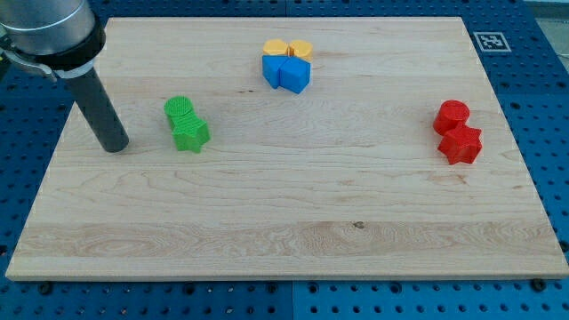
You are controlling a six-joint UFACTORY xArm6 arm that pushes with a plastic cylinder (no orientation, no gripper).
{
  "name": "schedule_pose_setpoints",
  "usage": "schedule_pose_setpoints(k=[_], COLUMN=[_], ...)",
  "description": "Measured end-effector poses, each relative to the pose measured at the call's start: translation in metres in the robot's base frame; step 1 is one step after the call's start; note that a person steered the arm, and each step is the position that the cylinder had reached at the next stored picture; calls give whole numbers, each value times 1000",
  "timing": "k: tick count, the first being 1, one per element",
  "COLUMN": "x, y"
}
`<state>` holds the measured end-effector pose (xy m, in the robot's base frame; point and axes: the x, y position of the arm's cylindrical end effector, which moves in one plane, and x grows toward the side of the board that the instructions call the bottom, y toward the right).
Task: Push the green star into red blocks
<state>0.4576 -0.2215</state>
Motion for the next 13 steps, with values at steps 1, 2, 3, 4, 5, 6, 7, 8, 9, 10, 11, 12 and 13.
schedule_pose_setpoints(k=[1,2,3,4,5,6,7,8,9,10,11,12,13], x=[-10,-10,-10,-10,-10,-10,-10,-10,-10,-10,-10,-10,-10], y=[1,30,61,73,74,100,137,166,180,213,233,239,272])
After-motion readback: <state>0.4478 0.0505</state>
